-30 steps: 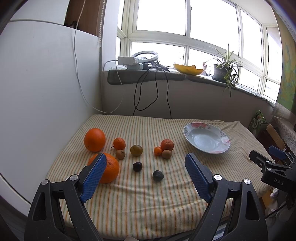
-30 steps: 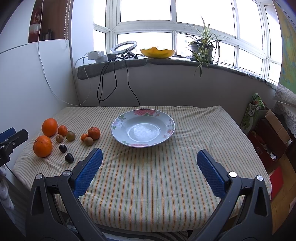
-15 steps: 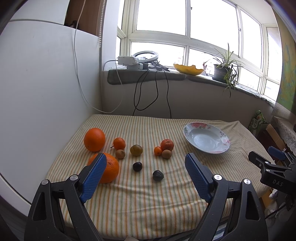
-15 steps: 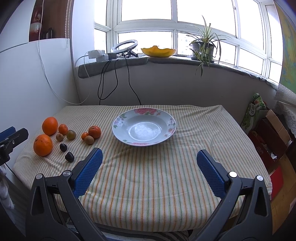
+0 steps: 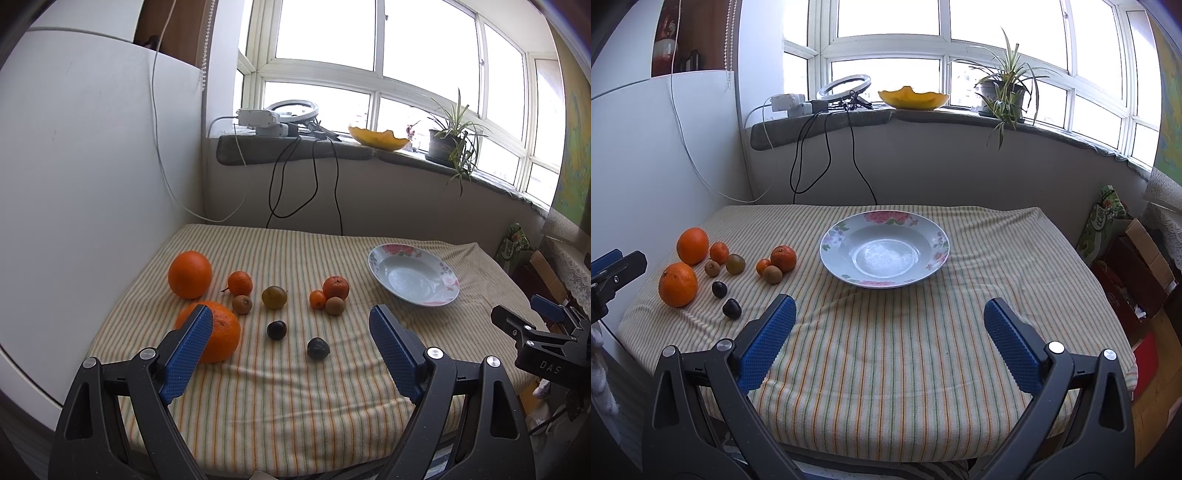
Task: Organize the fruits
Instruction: 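Move the right tool to the large orange and close around it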
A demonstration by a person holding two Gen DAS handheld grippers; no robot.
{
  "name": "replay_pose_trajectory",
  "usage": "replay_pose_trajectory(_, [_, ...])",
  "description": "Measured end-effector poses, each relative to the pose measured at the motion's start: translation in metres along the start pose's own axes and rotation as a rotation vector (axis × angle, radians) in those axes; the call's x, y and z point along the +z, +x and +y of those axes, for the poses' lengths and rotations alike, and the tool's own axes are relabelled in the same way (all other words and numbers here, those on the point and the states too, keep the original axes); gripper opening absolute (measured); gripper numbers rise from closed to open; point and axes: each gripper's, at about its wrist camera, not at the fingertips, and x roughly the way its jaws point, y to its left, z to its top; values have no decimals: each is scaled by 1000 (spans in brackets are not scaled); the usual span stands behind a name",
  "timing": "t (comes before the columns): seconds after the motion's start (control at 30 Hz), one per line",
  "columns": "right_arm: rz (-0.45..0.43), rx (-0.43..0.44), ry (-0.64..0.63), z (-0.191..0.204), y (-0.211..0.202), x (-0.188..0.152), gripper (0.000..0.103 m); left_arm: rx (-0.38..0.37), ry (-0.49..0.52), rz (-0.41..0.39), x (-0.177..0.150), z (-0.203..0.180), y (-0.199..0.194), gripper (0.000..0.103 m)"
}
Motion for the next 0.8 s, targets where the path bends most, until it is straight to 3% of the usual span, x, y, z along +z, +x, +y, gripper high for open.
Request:
replay_pose_trajectory(0.2, [11, 49, -18, 8, 8, 5, 103, -20, -41, 22, -7, 25, 3, 87])
replay_pose_trajectory(0.37, [42, 139, -13, 18, 20, 12, 103, -4, -80, 50, -16, 50, 6, 86])
replay_pose_trajectory(0.8, [153, 345, -69, 78, 65, 31, 103, -29, -204, 116, -35, 101, 26, 84])
